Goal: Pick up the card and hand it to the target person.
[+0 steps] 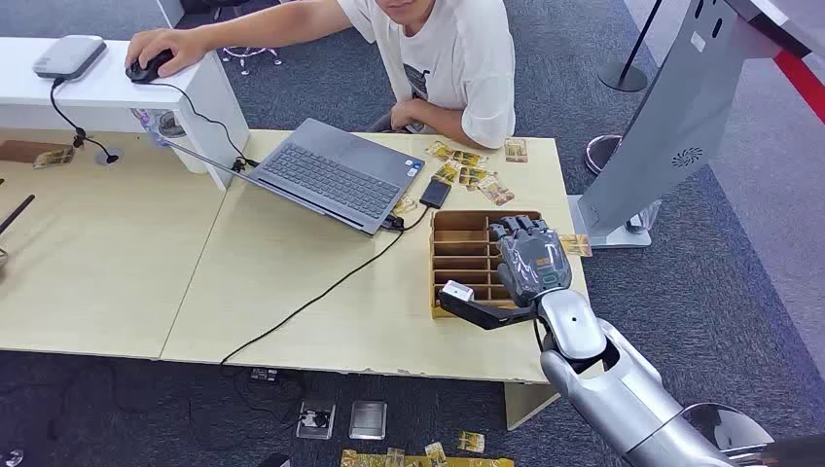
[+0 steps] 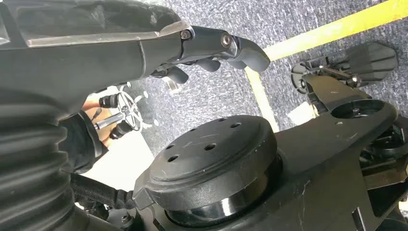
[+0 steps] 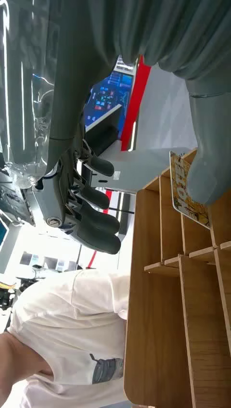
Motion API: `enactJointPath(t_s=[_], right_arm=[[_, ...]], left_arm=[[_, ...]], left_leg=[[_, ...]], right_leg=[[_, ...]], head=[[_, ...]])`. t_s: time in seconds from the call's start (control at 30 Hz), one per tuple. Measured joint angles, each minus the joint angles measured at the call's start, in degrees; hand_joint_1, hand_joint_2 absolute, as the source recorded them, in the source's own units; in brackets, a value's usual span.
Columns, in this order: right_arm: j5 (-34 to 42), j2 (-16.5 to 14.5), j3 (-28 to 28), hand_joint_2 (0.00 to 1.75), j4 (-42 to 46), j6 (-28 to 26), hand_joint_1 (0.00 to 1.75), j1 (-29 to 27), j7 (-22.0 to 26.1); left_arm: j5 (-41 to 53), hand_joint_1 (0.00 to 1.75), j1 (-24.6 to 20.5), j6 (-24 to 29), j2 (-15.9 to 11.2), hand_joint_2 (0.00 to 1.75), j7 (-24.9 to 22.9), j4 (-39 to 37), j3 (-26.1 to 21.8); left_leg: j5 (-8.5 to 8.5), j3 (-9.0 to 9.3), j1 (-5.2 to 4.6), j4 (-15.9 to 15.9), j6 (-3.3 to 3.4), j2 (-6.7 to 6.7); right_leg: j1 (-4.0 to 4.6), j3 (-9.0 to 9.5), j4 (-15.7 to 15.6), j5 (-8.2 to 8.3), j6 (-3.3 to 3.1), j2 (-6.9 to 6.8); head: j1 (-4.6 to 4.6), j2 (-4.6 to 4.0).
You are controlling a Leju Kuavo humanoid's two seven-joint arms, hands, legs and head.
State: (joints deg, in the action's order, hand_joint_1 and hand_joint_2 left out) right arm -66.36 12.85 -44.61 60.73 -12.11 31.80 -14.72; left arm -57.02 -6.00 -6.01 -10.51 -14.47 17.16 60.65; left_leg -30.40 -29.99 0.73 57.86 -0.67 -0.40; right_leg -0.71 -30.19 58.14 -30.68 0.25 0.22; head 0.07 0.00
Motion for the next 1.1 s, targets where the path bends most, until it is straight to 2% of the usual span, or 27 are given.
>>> enactJointPath(t_s=[0.13, 0.43, 1.1], right_arm=[[-0.1, 0.0, 0.0, 1.75, 0.0, 0.0, 0.64, 0.0, 0.1], [-0.8, 0.0, 0.0, 1.75, -0.5, 0.0, 0.75, 0.0, 0.0], [-1.3, 0.2, 0.2, 1.75, -1.3, 0.3, 0.78, -0.3, -1.1]], left_arm=[[0.0, 0.0, 0.0, 0.0, 0.0, 1.75, 0.0, 0.0, 0.0], [0.1, 0.0, 0.0, 0.0, 0.0, 1.75, 0.0, 0.0, 0.0], [1.6, 0.0, 0.0, -0.5, 0.0, 1.75, 0.1, 0.0, 0.0]], left_leg=[[0.0, 0.0, 0.0, 0.0, 0.0, 0.0], [0.0, 0.0, 0.0, 0.0, 0.0, 0.0], [0.0, 0.0, 0.0, 0.0, 0.0, 0.0]], right_leg=[[0.0, 0.0, 0.0, 0.0, 0.0, 0.0], [0.0, 0.0, 0.0, 0.0, 0.0, 0.0], [0.0, -0.01, 0.0, 0.0, 0.0, 0.0]], head=[[-0.01, 0.0], [-0.01, 0.0], [-0.01, 0.0]])
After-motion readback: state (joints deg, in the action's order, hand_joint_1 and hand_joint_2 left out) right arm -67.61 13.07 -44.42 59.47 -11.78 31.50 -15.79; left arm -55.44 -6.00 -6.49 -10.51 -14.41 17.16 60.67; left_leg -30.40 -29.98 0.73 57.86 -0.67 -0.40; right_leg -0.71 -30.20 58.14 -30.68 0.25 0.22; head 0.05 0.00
